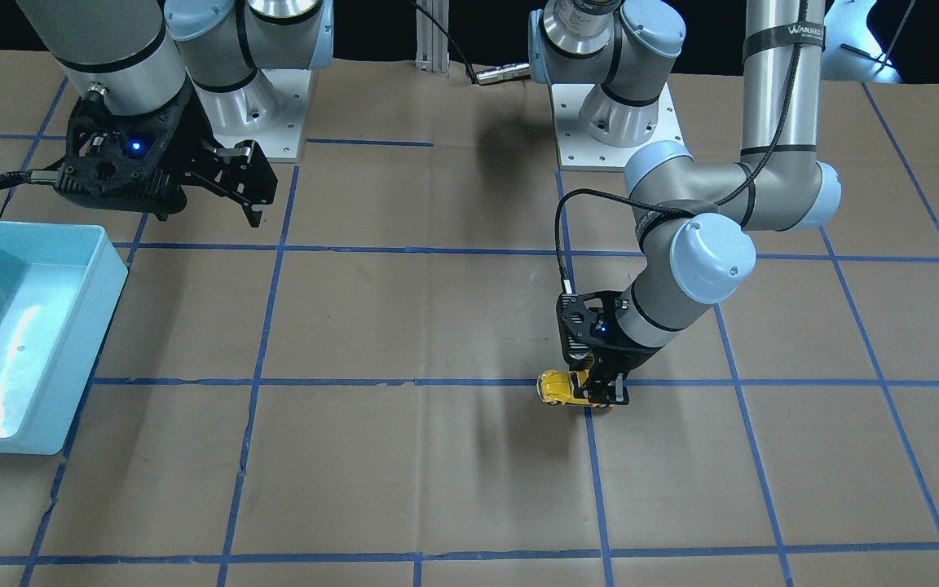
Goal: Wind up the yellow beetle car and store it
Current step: 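Hold the car with the left gripper and rotate it on the table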
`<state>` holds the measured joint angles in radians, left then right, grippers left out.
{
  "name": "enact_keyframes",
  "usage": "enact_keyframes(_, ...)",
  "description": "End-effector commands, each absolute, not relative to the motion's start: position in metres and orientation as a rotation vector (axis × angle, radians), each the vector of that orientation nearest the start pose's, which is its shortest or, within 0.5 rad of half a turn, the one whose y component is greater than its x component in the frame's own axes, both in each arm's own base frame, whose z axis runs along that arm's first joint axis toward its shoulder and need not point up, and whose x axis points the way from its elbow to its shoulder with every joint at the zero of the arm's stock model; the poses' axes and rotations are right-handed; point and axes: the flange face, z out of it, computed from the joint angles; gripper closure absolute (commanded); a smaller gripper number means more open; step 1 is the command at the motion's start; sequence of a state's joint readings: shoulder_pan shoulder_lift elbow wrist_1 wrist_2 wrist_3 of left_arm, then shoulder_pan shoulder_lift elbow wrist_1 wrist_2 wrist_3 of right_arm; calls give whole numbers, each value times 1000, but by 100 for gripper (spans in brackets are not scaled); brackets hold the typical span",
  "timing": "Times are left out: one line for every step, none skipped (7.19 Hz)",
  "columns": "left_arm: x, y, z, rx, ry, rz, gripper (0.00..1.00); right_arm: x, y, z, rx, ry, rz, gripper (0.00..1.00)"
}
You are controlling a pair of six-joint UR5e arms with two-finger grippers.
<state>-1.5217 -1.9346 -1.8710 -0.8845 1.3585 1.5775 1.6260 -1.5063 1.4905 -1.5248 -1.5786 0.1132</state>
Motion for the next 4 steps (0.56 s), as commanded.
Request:
enact_keyframes(-125, -574, 218, 2283, 2347, -288, 78, 161, -508, 490, 92, 3150, 47, 0)
enact_keyframes(-122, -572, 214, 2283, 2357, -278, 78, 161, -508, 490, 92, 3150, 47, 0)
enact_keyframes(-107, -574, 212, 2246, 2399, -285, 78, 161, -508, 490, 92, 3150, 47, 0)
enact_keyframes(-103, -574, 212, 2237, 2412, -292, 78, 161, -508, 490, 92, 3150, 47, 0)
